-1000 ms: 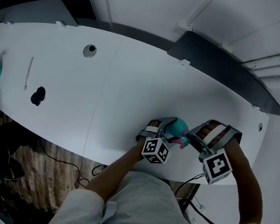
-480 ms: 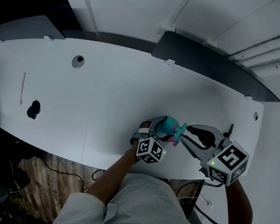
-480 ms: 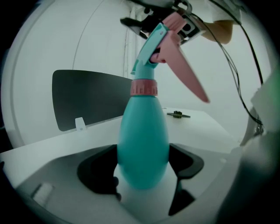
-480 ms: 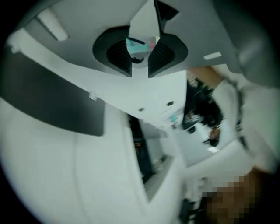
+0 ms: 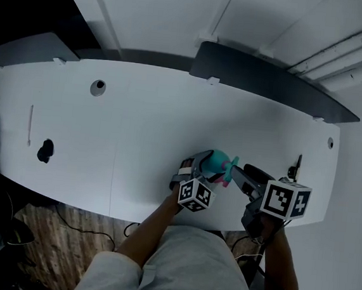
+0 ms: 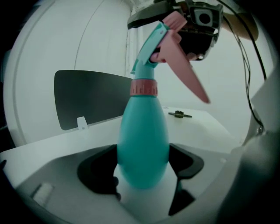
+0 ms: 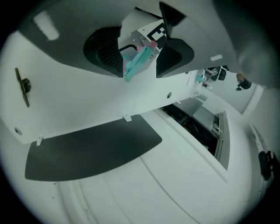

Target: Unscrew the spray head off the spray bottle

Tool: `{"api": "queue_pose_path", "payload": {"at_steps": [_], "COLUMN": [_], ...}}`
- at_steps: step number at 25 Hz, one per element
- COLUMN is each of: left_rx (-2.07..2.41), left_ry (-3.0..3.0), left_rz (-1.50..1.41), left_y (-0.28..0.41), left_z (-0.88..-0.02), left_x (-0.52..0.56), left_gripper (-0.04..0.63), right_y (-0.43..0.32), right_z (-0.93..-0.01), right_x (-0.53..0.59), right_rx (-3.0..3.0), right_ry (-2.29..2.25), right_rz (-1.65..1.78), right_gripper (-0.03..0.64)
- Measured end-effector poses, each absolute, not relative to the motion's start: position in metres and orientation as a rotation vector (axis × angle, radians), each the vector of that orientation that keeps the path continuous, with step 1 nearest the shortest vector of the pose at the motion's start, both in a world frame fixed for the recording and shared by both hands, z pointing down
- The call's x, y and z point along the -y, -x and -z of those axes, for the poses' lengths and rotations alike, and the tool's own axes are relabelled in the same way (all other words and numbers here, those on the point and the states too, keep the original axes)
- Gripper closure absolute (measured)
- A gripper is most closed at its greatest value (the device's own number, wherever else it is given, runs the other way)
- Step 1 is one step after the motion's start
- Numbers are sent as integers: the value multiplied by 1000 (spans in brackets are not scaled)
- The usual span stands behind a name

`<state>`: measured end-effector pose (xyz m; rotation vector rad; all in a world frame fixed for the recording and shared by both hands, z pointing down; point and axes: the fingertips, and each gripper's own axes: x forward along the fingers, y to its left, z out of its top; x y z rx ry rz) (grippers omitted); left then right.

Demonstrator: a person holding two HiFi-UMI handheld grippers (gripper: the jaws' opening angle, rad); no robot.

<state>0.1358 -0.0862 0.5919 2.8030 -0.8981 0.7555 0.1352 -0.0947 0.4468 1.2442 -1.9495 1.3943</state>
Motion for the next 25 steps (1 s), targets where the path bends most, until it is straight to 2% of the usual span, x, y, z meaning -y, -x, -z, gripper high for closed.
{"api": "queue_pose_path", "payload": {"at_steps": [5, 8, 10, 11, 15, 17, 24, 25], "left_rx": [899, 902, 898, 897, 891, 892, 891, 893], "left_ry": [-2801, -2797, -2801, -2804, -2813, -2810, -2795, -2795], "left_rz": [-758, -759, -764, -768, -771, -771, -764, -764], "left_y": [-136, -137, -138, -138, -139, -138, -136, -136], "left_z": [-591, -591, -591, -591, -591, -591, -591, -591], "left_x": [85, 86, 86, 85, 85, 84, 84, 85], "left_gripper": [235, 235, 235, 235, 235, 235, 235, 235], "right_y": [-125, -123, -121, -120, -110, -108, -99, -94], "right_z": [-466, -470, -469, -468, -471, -472, -471, -466], "right_x": [94, 95, 93, 91, 76, 70, 75, 77], "right_rx": [1895, 1852, 1827, 1817, 1725, 1647, 1686, 1749], "right_ry": [-1174, -1073, -961, -869, -260, -46, -54, -100], "right_rz": [-1250, -1045, -879, -762, -8, 222, 241, 220], "right_gripper": [386, 447, 538, 554, 557, 557, 552, 526]}}
